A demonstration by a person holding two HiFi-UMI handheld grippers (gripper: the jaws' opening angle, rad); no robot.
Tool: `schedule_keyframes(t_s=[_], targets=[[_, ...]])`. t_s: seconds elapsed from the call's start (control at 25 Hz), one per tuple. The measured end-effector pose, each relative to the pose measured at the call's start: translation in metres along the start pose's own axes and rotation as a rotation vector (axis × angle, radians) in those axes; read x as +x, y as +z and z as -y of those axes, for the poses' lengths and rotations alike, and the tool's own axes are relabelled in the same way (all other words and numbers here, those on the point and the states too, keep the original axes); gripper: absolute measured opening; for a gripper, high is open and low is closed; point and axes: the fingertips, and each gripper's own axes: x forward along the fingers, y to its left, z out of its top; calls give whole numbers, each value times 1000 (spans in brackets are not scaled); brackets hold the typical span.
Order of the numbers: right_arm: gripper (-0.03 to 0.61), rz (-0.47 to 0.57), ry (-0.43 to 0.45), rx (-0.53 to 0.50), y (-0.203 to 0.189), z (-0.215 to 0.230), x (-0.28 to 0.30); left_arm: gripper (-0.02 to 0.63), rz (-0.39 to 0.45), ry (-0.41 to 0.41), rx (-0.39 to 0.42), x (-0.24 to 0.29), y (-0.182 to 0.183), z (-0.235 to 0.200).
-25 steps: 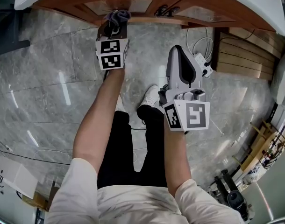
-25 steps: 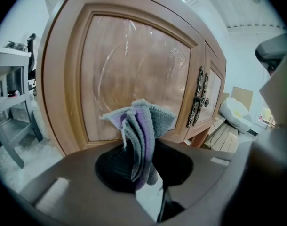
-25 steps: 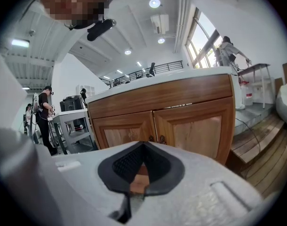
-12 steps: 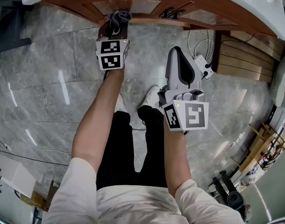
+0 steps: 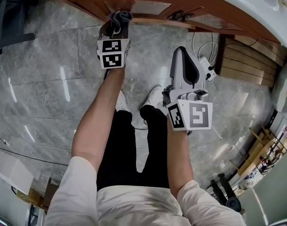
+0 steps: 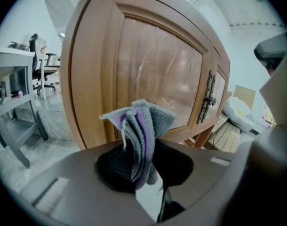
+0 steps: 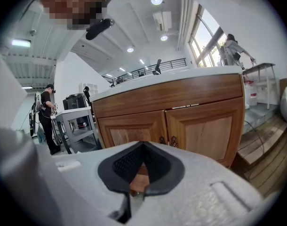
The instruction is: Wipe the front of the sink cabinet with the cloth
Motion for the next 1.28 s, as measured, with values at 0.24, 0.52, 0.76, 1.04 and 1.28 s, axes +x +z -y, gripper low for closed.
schedule_keyframes(t_s=[0.24,0.52,0.76,1.04,1.28], targets=[[-3,-16,13,-12,9,-8,-2,89,-14,24,-16,-8,-1,-19],[-2,-17,37,-27,17,-17,4,87,-17,32,7,-13,-3,-34],[-3,-39,50,-43,18,-24,4,87,-27,42,13,-17,-7,-46],[-3,-45,50,-46,19,-23,-1,87,-37,53,14,-23,-7,-51],[-3,-37,47,-54,25,-24,-13,87,-57,94,-14,-35,-8,-68]])
